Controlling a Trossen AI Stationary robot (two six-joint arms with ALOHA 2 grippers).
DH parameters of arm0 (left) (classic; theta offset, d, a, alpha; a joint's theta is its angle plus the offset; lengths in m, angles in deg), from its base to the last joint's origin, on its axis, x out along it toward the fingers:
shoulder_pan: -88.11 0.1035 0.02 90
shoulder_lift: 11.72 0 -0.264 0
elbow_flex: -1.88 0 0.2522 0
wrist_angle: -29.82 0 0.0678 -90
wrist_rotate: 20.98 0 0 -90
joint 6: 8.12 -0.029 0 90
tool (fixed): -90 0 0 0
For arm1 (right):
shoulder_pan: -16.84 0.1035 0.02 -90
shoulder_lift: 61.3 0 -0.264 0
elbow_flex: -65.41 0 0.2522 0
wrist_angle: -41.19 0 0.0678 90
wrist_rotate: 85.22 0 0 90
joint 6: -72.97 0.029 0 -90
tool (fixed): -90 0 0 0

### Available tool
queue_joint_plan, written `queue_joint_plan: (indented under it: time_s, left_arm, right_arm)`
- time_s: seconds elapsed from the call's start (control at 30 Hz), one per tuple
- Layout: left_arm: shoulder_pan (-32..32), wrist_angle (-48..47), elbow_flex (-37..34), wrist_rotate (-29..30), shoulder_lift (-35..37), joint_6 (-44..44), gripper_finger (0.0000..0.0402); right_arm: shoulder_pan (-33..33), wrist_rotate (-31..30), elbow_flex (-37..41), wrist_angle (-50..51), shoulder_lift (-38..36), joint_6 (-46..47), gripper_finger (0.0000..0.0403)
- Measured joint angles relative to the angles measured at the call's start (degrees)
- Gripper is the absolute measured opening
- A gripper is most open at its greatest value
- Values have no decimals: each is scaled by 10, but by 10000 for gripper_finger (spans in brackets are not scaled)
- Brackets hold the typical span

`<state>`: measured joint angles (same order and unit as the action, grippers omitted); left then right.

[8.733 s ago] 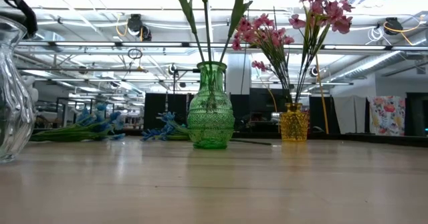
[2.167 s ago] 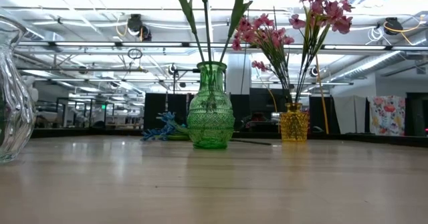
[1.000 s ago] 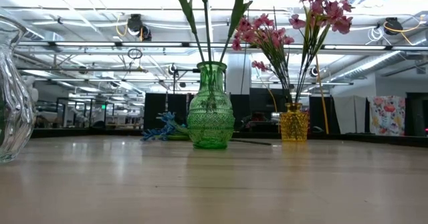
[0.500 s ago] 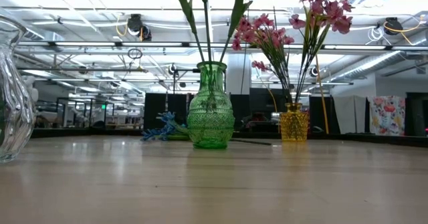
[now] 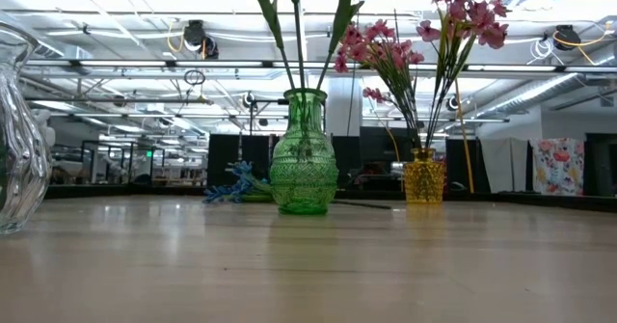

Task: Sort flowers into vase by color
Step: Put the left blue flowers into the transparent vase

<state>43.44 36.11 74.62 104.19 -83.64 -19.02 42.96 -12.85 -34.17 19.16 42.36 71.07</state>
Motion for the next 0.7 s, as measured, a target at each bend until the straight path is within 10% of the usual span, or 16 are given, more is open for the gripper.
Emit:
queue_joint_plan:
  time_s: [0.7]
  left_arm:
    - [42, 14, 0, 13, -20, 15, 25]
  right_arm:
    - [-25, 18, 0, 1, 4, -7, 269]
